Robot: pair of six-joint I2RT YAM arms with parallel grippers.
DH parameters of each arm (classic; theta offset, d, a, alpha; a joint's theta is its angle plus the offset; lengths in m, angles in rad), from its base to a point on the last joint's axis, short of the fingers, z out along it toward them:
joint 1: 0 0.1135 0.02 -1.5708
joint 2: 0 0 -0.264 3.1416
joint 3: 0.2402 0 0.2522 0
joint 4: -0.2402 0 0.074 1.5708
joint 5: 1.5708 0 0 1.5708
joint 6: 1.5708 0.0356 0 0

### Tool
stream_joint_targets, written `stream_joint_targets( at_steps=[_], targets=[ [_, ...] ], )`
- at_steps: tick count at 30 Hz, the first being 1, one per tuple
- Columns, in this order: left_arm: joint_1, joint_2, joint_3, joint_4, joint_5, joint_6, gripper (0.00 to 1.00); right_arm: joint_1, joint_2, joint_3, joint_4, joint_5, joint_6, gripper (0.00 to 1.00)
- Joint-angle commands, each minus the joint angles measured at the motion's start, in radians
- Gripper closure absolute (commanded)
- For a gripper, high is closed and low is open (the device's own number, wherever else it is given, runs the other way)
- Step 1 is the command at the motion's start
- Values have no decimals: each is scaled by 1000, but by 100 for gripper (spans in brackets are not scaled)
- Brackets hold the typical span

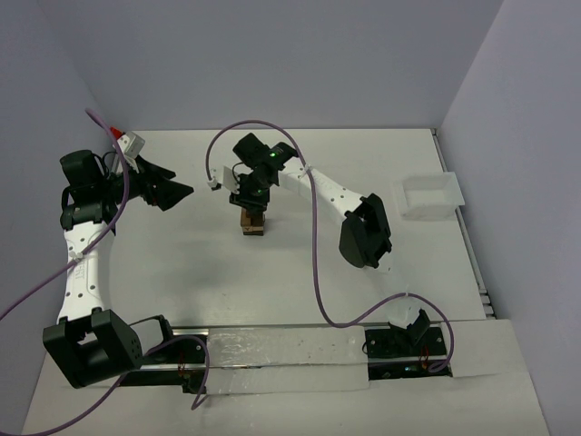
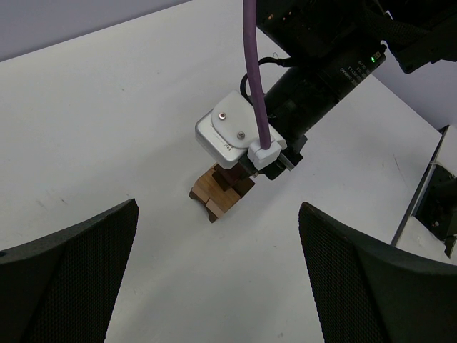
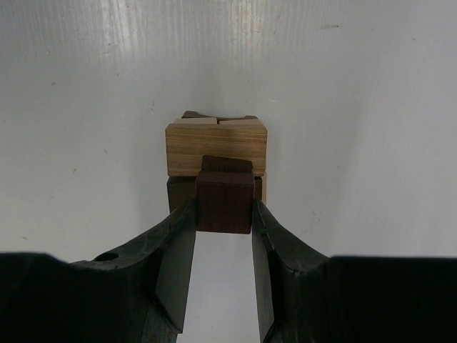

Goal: Build the wood block tower

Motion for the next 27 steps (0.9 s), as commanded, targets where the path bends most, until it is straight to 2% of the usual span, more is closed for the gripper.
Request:
stream_joint_targets(
  at_steps=[1,21,27],
  targets=[
    [6,-2,9,47,26,-8,1,-5,12,31,-18,-28,3,87],
    [8,-9,5,47,17,-6,1,-2,22,26,-13,-19,12,78],
    [6,-7,12,48,17,-9,1,-2,21,24,-12,-14,11,62]
  ],
)
